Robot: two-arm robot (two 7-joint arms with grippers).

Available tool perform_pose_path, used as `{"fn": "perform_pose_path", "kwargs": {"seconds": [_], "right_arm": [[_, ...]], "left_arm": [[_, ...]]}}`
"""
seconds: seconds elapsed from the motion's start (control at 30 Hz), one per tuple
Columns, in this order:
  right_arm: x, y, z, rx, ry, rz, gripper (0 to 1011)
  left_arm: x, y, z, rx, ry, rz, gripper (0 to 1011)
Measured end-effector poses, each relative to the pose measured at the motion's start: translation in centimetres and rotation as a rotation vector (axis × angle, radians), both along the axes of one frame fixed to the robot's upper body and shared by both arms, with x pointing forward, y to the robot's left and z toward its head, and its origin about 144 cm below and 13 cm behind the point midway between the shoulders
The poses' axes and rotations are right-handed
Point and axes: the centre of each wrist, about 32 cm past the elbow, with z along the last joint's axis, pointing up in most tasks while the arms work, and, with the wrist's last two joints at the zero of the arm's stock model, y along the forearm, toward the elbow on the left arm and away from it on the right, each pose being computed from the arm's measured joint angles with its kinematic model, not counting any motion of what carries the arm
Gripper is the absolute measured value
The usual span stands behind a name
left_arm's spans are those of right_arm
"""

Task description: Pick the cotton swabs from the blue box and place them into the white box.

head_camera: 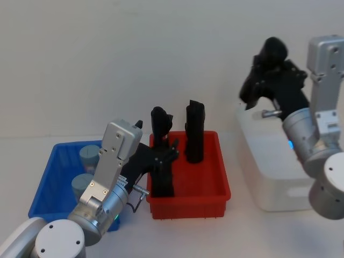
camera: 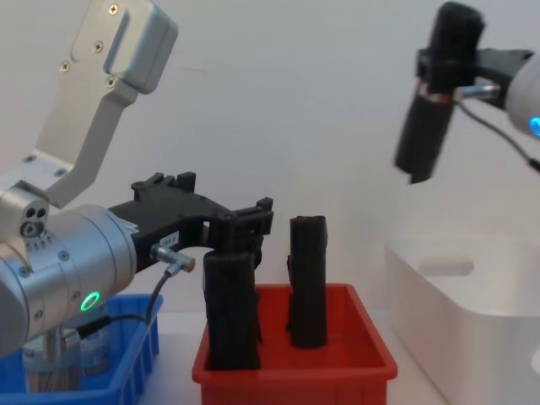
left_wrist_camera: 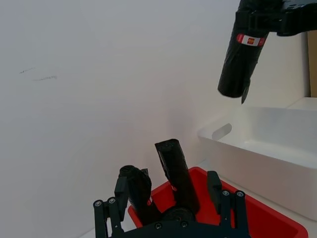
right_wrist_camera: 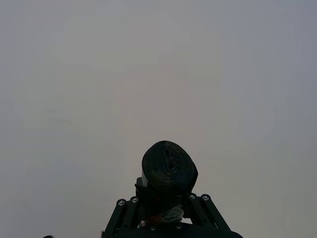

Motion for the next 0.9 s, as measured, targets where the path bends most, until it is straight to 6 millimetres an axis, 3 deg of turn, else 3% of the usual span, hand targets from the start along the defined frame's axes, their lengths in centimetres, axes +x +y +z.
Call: {"fn": "perform_pose_path", "kwargs": {"seconds": [0.4, 0.9], "right_arm": [[-0.1, -3.2, -2.0, -0.071, 0.02, -0.154, 367], [0.1, -4.3, -4.7, -0.142, 0.093, -0.206, 375]], "left_arm": [[0.0, 0.0, 0.0, 0.0, 0.0, 0.0, 1004], [0.0, 0.0, 0.0, 0.0, 0.0, 0.0, 1004]]}}
